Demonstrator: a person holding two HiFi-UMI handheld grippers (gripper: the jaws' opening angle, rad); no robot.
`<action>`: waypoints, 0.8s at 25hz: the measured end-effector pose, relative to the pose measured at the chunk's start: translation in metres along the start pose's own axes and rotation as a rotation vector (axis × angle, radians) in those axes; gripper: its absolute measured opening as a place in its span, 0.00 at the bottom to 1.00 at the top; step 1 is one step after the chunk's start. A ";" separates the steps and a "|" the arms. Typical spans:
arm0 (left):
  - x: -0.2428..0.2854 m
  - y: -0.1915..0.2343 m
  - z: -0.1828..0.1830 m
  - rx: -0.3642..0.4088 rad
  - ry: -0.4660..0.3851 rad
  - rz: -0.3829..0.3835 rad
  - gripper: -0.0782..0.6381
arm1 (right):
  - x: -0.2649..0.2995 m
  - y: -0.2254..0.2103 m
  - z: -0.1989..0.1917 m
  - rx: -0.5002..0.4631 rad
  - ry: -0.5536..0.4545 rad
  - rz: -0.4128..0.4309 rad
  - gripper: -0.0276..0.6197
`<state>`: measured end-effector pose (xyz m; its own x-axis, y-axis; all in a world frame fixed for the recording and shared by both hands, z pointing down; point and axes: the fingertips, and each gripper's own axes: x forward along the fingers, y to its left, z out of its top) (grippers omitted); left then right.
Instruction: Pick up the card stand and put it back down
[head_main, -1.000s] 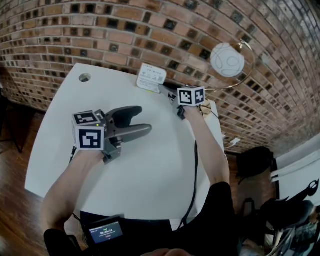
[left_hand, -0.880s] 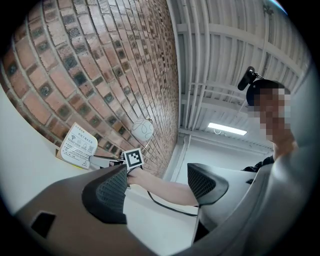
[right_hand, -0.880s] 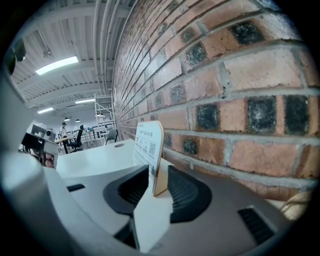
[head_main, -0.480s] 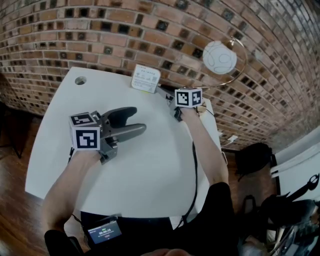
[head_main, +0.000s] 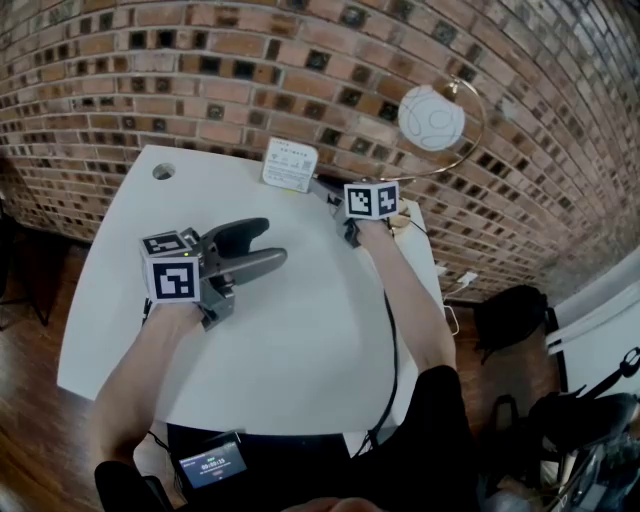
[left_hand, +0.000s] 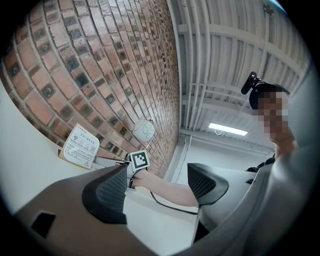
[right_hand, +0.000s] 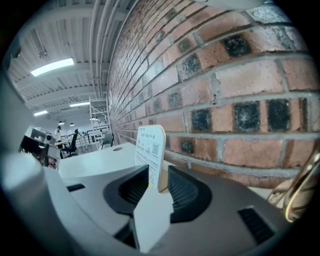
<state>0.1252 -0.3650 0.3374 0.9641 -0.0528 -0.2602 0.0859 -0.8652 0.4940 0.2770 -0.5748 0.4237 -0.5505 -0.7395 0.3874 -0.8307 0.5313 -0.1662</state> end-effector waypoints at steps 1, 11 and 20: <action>-0.001 0.000 0.001 0.000 -0.001 0.000 0.63 | -0.005 0.007 0.003 0.014 -0.024 0.021 0.27; -0.008 -0.005 0.008 0.056 -0.009 0.008 0.63 | -0.093 0.110 0.054 0.105 -0.351 0.312 0.15; 0.006 -0.048 0.019 0.077 -0.014 -0.028 0.63 | -0.175 0.207 0.073 0.098 -0.469 0.504 0.13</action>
<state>0.1223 -0.3334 0.2960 0.9579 -0.0345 -0.2849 0.0928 -0.9021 0.4214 0.1949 -0.3654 0.2551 -0.8303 -0.5247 -0.1880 -0.4558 0.8333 -0.3127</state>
